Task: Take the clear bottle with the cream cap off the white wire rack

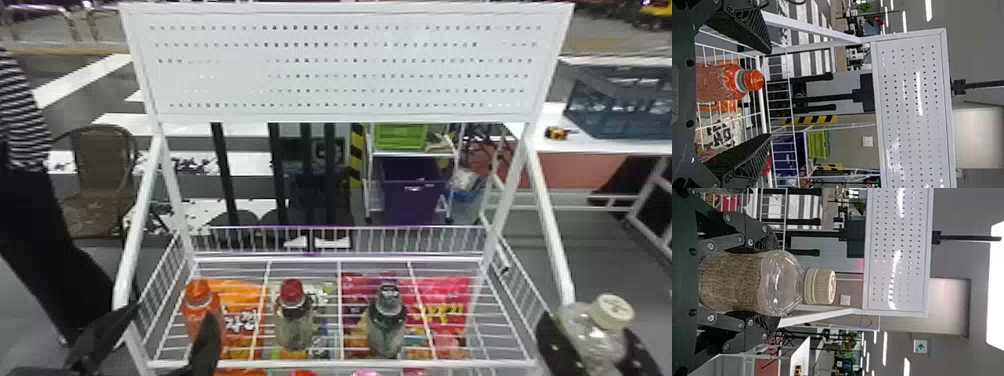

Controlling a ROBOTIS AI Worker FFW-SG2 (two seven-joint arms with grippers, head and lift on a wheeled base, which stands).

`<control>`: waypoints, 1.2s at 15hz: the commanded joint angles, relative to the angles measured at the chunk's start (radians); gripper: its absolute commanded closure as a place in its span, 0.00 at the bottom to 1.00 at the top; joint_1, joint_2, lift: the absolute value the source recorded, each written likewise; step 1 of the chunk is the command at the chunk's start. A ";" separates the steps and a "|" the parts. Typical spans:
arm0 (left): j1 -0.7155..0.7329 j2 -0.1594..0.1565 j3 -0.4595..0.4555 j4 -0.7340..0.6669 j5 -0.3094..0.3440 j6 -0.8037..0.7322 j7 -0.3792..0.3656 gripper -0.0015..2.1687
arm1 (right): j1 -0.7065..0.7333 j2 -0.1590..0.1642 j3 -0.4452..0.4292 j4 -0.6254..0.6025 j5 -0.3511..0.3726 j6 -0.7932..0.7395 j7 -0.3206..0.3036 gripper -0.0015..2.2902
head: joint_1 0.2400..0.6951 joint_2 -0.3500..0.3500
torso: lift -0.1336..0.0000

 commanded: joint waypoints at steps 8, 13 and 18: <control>-0.001 0.000 -0.007 -0.011 -0.001 0.000 -0.001 0.06 | 0.131 0.037 -0.036 -0.088 -0.017 -0.032 -0.001 0.58 | 0.57 0.50 | 1.00; 0.015 0.002 -0.006 -0.020 -0.005 0.000 -0.001 0.06 | 0.133 0.038 -0.032 -0.088 -0.017 -0.035 0.000 0.58 | 0.57 0.50 | 1.00; 0.023 0.002 -0.006 -0.029 -0.005 0.000 0.001 0.06 | 0.147 0.038 -0.036 -0.094 -0.023 -0.039 -0.001 0.58 | 0.57 0.50 | 1.00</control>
